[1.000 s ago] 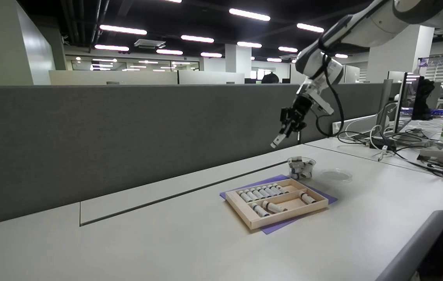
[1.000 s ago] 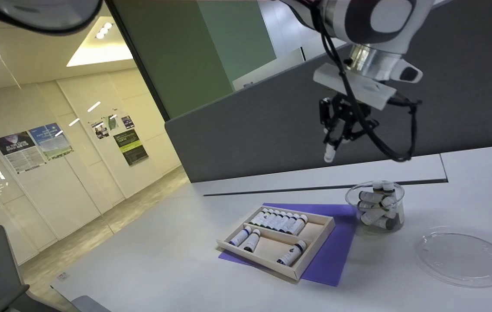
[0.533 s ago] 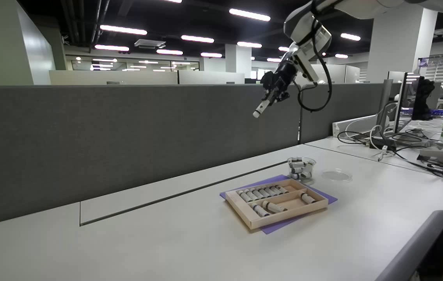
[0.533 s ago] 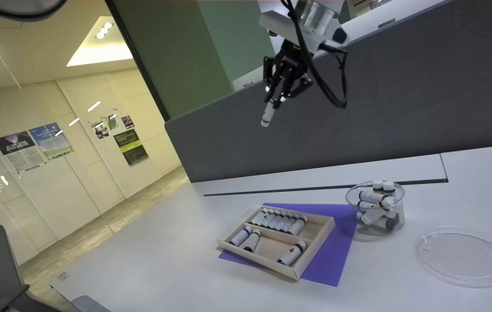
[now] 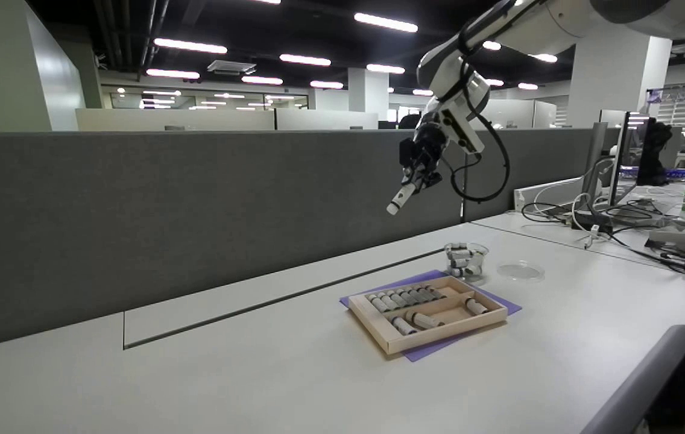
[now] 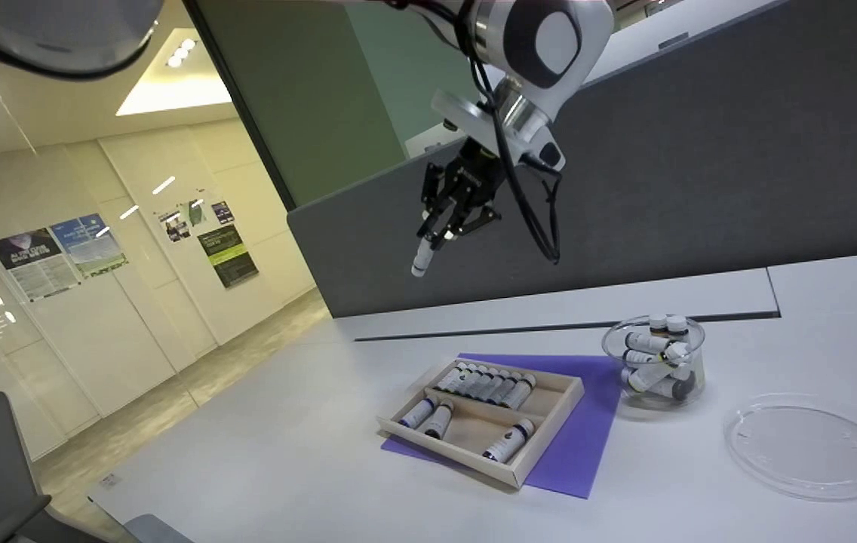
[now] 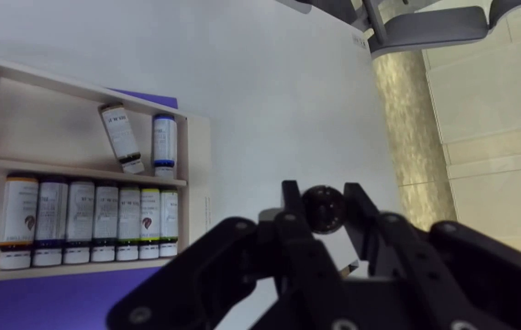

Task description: Take one bottle from the container and place it on the bottom part of the tray

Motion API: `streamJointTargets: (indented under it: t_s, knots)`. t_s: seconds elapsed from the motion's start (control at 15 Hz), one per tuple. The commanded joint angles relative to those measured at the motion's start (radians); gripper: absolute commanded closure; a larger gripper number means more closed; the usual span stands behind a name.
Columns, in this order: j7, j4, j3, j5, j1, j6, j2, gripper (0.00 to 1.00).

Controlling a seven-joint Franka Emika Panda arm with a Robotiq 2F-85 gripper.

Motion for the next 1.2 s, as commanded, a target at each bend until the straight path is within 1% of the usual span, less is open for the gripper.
streamJointTargets:
  t_s: [0.0,0.27,0.67,0.87,1.13]
  knots:
    - [0.026,-0.011,-0.043,-0.038,0.046,-0.059,0.021,0.94]
    - [0.045,0.013,-0.064,-0.109,0.078,-0.192,0.06,0.94]
    - [0.012,0.025,-0.107,-0.291,0.112,-0.367,0.074,0.94]
    - [-0.015,0.021,-0.124,-0.393,0.139,-0.371,0.075,0.94]
    - [-0.046,-0.007,-0.129,-0.522,0.18,-0.303,0.077,0.94]
